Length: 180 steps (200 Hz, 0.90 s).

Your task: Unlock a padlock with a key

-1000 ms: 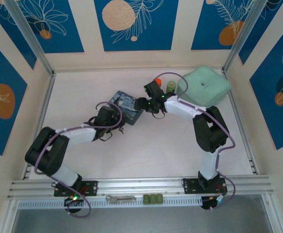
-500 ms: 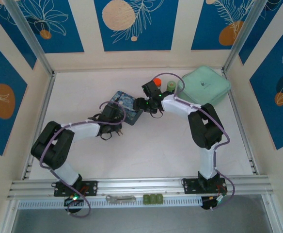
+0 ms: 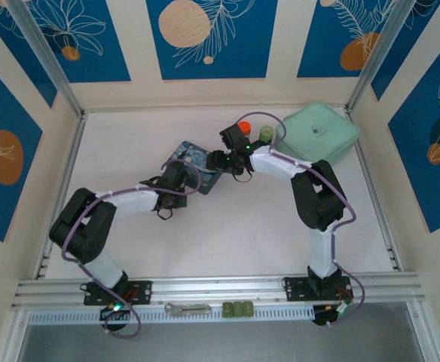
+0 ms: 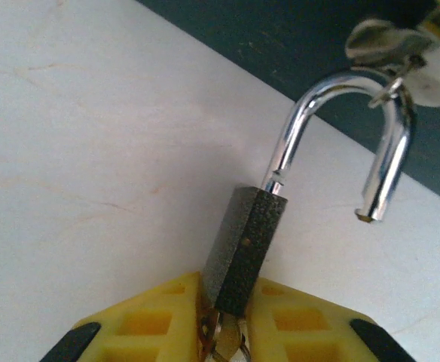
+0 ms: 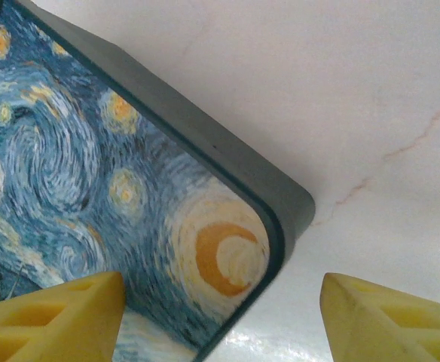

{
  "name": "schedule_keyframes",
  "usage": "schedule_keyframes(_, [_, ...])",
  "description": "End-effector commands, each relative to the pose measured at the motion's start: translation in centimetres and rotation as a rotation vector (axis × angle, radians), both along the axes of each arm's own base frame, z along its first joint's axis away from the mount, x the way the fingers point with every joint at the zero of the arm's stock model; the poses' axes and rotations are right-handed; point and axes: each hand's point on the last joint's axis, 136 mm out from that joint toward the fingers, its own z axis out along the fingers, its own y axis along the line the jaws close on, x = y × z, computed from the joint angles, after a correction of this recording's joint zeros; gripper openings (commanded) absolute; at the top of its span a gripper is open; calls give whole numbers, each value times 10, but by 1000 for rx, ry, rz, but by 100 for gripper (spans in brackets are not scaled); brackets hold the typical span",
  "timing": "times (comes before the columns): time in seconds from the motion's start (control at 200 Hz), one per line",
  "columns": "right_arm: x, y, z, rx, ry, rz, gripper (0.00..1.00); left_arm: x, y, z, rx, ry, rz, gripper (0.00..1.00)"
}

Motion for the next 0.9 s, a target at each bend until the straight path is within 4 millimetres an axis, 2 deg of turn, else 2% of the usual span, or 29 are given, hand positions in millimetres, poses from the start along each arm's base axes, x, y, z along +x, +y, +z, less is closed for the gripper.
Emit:
schedule_keyframes(0.0, [-5, 8, -11, -8, 39, 26, 69, -9, 7, 6, 62, -15, -64, 16])
schedule_keyframes(0.125, [-4, 7, -10, -5, 33, 25, 69, 1, 7, 23, 79, -105, -105, 15])
schedule_keyframes(0.225, [-2, 6, -8, -6, 21, 26, 69, 11, 10, 34, 104, -171, -116, 30])
schedule_keyframes(0.31, [-1, 7, -7, 2, 18, 27, 69, 21, 9, 40, 121, -227, -130, 36])
schedule_keyframes(0.445, [-1, 9, -7, 12, 21, 36, 68, 33, 7, 39, 154, -220, -149, 36])
schedule_keyframes(0.605, [-1, 6, -8, 12, 22, 32, 68, 28, 12, 32, 169, -186, -146, 36])
schedule_keyframes(0.685, [-1, 4, -9, 24, 26, 29, 68, 26, 14, 32, 78, -185, -101, 40])
schedule_keyframes(0.79, [-2, 4, -10, 29, 33, 30, 68, 26, 16, 31, -59, -186, -28, 39])
schedule_keyframes(0.895, [-2, 6, -9, 35, 32, 37, 68, 30, 10, 25, -76, -175, -41, 37])
